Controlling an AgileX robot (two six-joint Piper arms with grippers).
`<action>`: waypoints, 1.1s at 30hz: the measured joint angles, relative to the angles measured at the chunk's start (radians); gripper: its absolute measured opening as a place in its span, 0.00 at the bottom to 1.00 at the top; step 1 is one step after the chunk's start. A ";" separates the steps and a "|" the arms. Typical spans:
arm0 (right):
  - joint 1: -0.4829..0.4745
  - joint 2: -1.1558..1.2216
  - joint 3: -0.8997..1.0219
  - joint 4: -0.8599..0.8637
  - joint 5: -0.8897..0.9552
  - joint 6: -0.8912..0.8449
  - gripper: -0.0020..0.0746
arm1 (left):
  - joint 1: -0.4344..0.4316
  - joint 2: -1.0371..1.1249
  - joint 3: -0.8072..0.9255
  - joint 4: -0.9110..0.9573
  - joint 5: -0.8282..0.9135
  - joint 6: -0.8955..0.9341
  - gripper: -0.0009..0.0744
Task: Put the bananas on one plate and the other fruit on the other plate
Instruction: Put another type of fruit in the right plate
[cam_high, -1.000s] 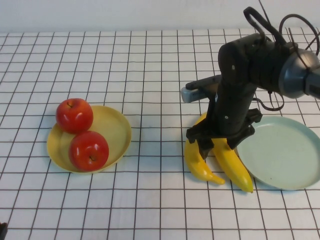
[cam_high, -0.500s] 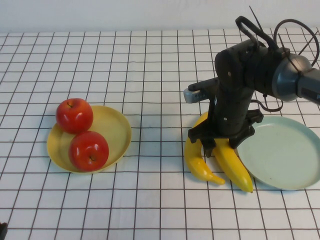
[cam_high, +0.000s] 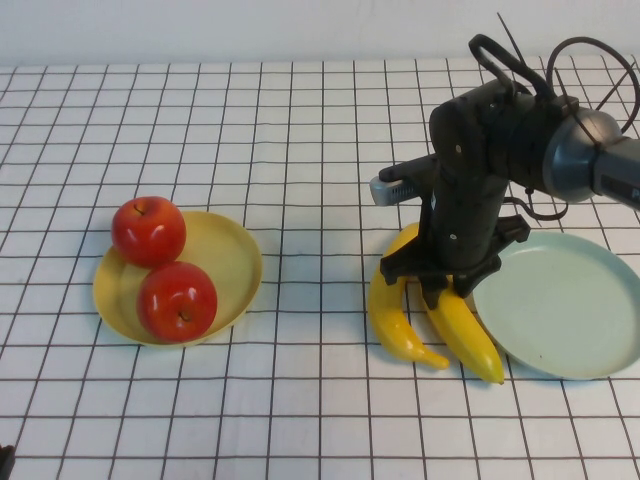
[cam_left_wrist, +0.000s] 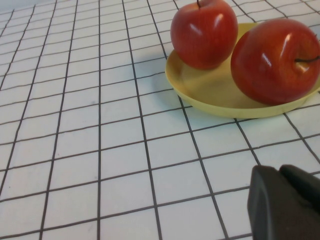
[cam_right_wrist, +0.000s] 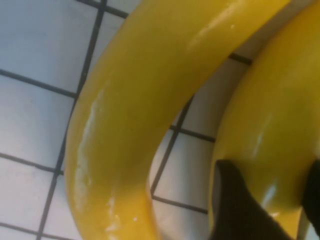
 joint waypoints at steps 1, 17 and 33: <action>0.000 0.000 0.000 0.000 0.000 0.000 0.36 | 0.000 0.000 0.000 0.000 0.000 0.000 0.01; -0.002 0.034 0.000 0.032 -0.053 0.000 0.60 | 0.000 0.000 0.000 0.000 0.000 0.000 0.01; -0.057 -0.157 -0.042 0.030 -0.065 0.000 0.45 | 0.000 0.000 0.000 0.000 0.000 0.000 0.01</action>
